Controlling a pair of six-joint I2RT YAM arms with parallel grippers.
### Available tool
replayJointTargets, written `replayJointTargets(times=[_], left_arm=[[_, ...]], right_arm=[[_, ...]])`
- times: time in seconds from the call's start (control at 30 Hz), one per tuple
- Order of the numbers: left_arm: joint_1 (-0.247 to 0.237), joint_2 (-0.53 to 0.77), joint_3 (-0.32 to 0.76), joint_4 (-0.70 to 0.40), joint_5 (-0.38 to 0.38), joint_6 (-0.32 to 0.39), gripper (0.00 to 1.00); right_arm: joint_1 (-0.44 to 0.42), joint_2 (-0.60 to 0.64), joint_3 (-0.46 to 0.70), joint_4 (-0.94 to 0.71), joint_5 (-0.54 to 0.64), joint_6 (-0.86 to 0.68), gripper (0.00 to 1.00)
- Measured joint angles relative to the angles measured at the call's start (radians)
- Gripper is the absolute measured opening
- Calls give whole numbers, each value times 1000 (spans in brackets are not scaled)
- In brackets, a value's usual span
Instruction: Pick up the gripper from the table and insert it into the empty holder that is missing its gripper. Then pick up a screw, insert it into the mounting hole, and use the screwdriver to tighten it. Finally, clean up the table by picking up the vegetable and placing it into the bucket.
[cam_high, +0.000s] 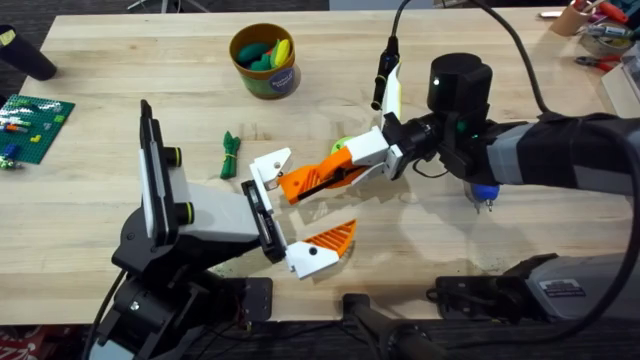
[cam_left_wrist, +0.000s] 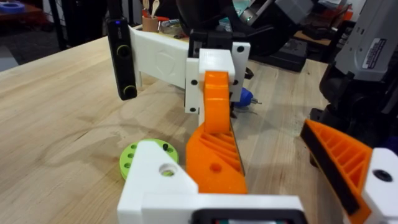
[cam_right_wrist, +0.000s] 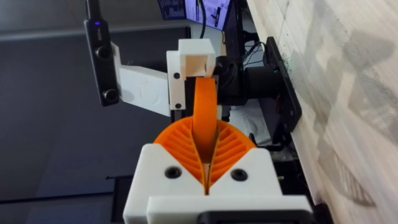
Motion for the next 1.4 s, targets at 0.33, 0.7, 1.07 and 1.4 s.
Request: replayJointTargets(times=[0.33, 0.7, 1.07, 1.4], left_arm=[[0, 1, 0, 3, -6, 0, 989], [0, 1, 0, 3, -5, 0, 989], [0, 1, 0, 3, -5, 0, 989], [0, 1, 0, 3, -5, 0, 989]], right_arm=[[0, 0, -1, -11, -7, 3, 17], [-19, -128, -73, -9, -6, -5, 17], [-56, -171, -143, 2, 9, -94, 17], [-56, -40, -153, 400, 31, 95, 17]])
